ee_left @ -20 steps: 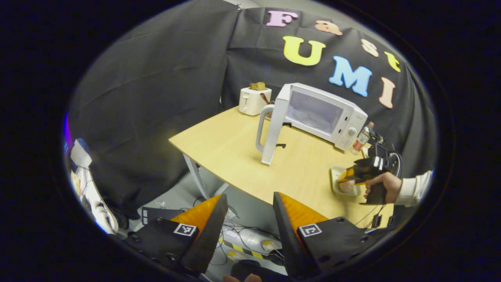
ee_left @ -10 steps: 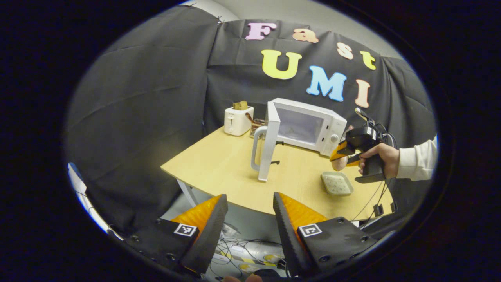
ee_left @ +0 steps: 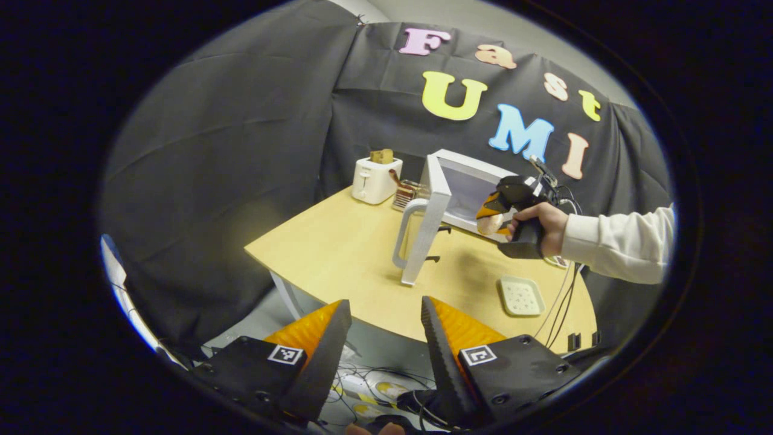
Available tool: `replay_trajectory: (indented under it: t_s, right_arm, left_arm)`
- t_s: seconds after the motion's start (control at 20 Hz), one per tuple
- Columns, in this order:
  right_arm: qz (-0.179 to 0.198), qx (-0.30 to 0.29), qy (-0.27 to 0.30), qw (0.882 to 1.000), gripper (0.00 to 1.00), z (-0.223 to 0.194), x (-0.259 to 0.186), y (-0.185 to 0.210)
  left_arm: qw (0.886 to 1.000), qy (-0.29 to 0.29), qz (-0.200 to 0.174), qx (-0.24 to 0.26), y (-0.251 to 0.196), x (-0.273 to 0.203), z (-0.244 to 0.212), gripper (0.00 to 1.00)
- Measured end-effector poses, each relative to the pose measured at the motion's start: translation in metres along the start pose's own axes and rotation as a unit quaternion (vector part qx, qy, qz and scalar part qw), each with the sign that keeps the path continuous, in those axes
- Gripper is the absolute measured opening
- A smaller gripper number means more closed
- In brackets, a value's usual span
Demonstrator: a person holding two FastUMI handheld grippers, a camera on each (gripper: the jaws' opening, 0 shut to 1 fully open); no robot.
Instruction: Open the microwave oven with the left hand, put the food in, and close the microwave oven.
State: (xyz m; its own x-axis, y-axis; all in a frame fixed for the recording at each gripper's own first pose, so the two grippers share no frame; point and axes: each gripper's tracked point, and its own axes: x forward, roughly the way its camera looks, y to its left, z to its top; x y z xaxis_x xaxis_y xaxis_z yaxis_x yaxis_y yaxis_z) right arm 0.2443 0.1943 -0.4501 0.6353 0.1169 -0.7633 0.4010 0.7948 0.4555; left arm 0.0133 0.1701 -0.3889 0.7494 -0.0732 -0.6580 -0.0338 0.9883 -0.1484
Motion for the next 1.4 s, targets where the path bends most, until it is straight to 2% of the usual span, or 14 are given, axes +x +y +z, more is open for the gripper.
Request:
replay_trajectory:
  t_s: [0.05, 0.1, 0.2, 0.25, 0.4, 0.6, 0.75, 0.8, 0.85, 0.9, 0.95, 1.1, 1.35, 1.4]
  right_arm:
    - [0.004, 0.022, -0.007, 1.000, 0.60, 0.008, 0.015, 0.004]
    - [0.009, 0.044, -0.014, 0.999, 0.60, 0.014, 0.031, 0.006]
    - [0.019, 0.079, -0.026, 0.996, 0.60, 0.024, 0.062, 0.011]
    - [0.027, 0.096, -0.041, 0.994, 0.60, 0.033, 0.075, 0.015]
    - [0.032, 0.121, -0.100, 0.987, 0.62, 0.059, 0.101, 0.018]
    - [0.027, 0.144, -0.134, 0.980, 0.62, 0.069, 0.133, 0.018]
    - [0.023, 0.171, -0.169, 0.970, 0.62, 0.084, 0.143, 0.016]
    - [0.026, 0.181, -0.176, 0.967, 0.62, 0.088, 0.148, 0.018]
    - [0.021, 0.188, -0.184, 0.965, 0.62, 0.090, 0.154, 0.018]
    - [0.021, 0.191, -0.192, 0.962, 0.61, 0.093, 0.155, 0.018]
    - [0.014, 0.189, -0.200, 0.961, 0.70, 0.097, 0.159, 0.017]
    - [0.014, 0.194, -0.212, 0.958, 0.71, 0.104, 0.169, 0.020]
    - [0.004, 0.187, -0.194, 0.963, 0.77, 0.105, 0.163, 0.017]
    - [0.003, 0.189, -0.184, 0.965, 0.78, 0.105, 0.158, 0.019]
  left_arm:
    - [1.000, 0.005, 0.008, -0.002, -0.001, 0.003, 0.002, 0.75]
    - [1.000, 0.015, 0.017, -0.004, -0.001, 0.005, -0.001, 0.85]
    - [0.999, 0.035, 0.031, -0.008, -0.004, 0.013, -0.005, 0.85]
    - [0.998, 0.045, 0.036, -0.011, -0.006, 0.018, -0.007, 0.75]
    - [0.996, 0.075, 0.053, -0.020, -0.011, 0.023, -0.012, 0.85]
    - [0.991, 0.107, 0.072, -0.023, -0.016, 0.024, -0.024, 0.85]
    - [0.988, 0.125, 0.087, -0.014, -0.013, 0.020, -0.028, 0.80]
    - [0.987, 0.130, 0.091, -0.013, -0.011, 0.020, -0.029, 0.85]
    - [0.986, 0.133, 0.096, -0.013, -0.009, 0.021, -0.029, 0.85]
    - [0.986, 0.135, 0.100, -0.017, -0.008, 0.021, -0.029, 0.80]
    - [0.985, 0.136, 0.102, -0.022, -0.008, 0.023, -0.028, 0.80]
    - [0.985, 0.136, 0.101, -0.017, -0.011, 0.025, -0.027, 0.80]
    - [0.987, 0.127, 0.097, -0.012, -0.016, 0.025, -0.024, 0.83]
    - [0.988, 0.123, 0.097, -0.013, -0.016, 0.023, -0.024, 0.80]
